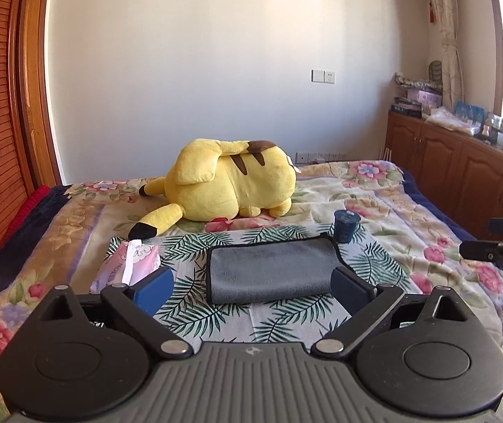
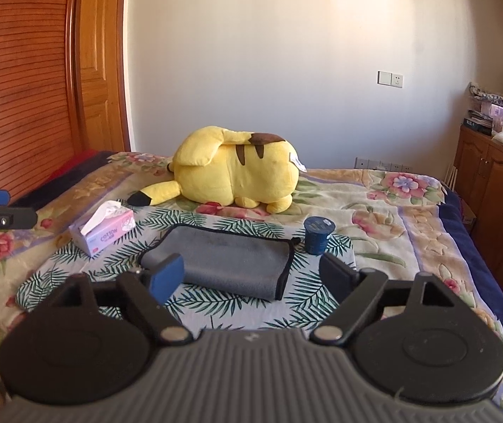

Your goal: Fold towel

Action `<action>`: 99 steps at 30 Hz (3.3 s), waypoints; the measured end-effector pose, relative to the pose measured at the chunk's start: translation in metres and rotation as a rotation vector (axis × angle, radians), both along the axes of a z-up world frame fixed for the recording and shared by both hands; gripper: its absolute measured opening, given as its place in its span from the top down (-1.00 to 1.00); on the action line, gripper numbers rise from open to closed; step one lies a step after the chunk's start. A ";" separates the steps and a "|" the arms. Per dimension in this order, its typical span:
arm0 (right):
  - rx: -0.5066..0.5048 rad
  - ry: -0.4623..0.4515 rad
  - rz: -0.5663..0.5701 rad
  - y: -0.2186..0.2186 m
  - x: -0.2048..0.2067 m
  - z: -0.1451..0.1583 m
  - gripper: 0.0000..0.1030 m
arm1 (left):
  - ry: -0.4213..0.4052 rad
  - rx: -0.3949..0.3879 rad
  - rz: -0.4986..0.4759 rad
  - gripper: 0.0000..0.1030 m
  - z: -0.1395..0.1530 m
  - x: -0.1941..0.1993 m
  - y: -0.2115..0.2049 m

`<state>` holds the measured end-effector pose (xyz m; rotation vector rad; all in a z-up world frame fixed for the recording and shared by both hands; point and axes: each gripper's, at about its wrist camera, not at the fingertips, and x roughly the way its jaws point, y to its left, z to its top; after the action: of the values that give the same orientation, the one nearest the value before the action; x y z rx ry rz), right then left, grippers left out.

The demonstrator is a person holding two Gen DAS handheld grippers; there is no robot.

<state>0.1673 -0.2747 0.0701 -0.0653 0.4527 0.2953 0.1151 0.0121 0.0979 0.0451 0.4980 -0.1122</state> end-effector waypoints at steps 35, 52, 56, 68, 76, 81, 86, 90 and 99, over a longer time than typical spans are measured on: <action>0.054 -0.003 -0.023 0.020 -0.078 -0.041 -1.00 | -0.031 0.048 0.028 -0.69 -0.073 -0.091 -0.026; 0.035 0.020 -0.068 0.018 -0.102 -0.072 -1.00 | -0.004 0.019 0.049 -0.69 -0.101 -0.108 -0.025; 0.022 0.029 -0.069 0.021 -0.104 -0.079 -1.00 | -0.001 0.033 0.048 -0.69 -0.105 -0.108 -0.025; 0.014 0.008 -0.096 0.020 -0.099 -0.097 -1.00 | -0.018 0.031 0.067 -0.69 -0.113 -0.099 -0.023; 0.059 -0.021 -0.124 0.012 -0.101 -0.096 -1.00 | -0.081 0.040 0.056 -0.69 -0.108 -0.107 -0.024; 0.065 -0.041 -0.131 0.011 -0.103 -0.095 -1.00 | -0.094 0.033 0.051 -0.69 -0.106 -0.113 -0.024; 0.071 -0.061 -0.141 0.008 -0.106 -0.094 -1.00 | -0.119 0.020 0.061 -0.69 -0.103 -0.117 -0.021; 0.067 -0.090 -0.145 0.009 -0.110 -0.093 -1.00 | -0.152 0.014 0.064 -0.69 -0.099 -0.121 -0.020; 0.048 -0.152 -0.159 0.010 -0.116 -0.090 -1.00 | -0.181 0.013 0.057 -0.69 -0.097 -0.125 -0.020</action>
<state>0.0517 -0.2646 -0.0195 -0.0047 0.2975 0.1435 -0.0097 -0.0081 0.0009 0.0527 0.3187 -0.0482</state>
